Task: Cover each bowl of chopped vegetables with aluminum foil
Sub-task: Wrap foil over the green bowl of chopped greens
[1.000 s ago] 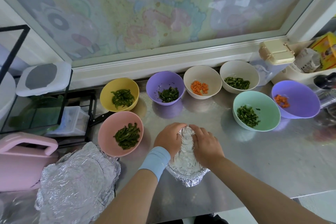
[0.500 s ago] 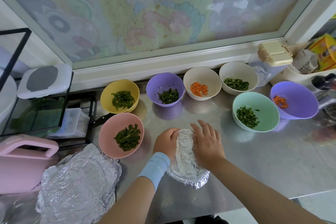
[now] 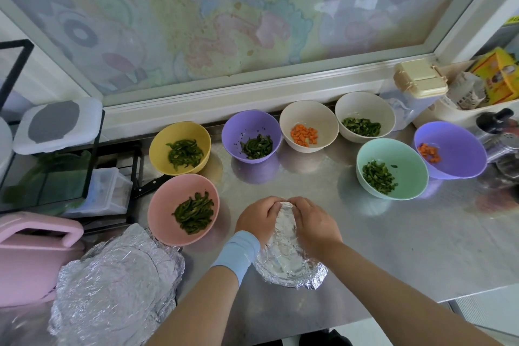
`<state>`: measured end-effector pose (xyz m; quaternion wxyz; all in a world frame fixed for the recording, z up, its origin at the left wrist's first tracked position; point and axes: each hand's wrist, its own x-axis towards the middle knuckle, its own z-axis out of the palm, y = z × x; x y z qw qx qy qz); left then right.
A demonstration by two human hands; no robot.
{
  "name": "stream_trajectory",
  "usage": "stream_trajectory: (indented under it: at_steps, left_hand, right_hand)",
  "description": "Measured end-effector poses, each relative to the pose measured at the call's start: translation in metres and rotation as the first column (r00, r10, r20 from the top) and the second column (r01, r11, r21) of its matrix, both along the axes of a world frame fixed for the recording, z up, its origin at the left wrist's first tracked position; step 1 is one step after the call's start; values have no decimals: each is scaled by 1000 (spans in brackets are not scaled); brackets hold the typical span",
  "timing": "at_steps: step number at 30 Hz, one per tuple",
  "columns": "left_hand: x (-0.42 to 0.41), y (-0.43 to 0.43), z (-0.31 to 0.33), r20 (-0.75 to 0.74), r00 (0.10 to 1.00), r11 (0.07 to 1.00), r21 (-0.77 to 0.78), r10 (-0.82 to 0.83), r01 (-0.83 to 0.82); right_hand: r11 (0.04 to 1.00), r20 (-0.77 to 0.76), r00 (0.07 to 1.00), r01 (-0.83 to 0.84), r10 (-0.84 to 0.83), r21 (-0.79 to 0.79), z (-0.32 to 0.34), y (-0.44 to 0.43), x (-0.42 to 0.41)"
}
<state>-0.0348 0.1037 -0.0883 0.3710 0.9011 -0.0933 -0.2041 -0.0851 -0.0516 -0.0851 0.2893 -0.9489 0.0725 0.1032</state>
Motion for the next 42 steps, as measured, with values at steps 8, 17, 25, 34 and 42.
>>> stream_trajectory:
  at_steps: [8, 17, 25, 34, 42]
  left_hand:
    - [-13, 0, 7, -205, 928, 931, -133, 310, -340]
    - [-6, 12, 15, 34, 983, 975, -142, 178, -171]
    - [1, 2, 0, 222, 973, 986, -143, -56, 89]
    - [-10, -5, -1, 59, 981, 971, -161, 187, -175]
    - [3, -20, 12, 73, 996, 998, -51, 52, -48]
  right_hand:
    - [985, 49, 993, -103, 110, -136, 6, -4, 13]
    - [969, 102, 985, 159, -142, -190, 15, 15, -24]
    - [966, 41, 988, 154, -148, -210, 12, 17, -13]
    - [966, 115, 993, 50, -21, -252, -1, 6, 2]
    - [987, 15, 990, -142, 143, -80, 9, -20, 34]
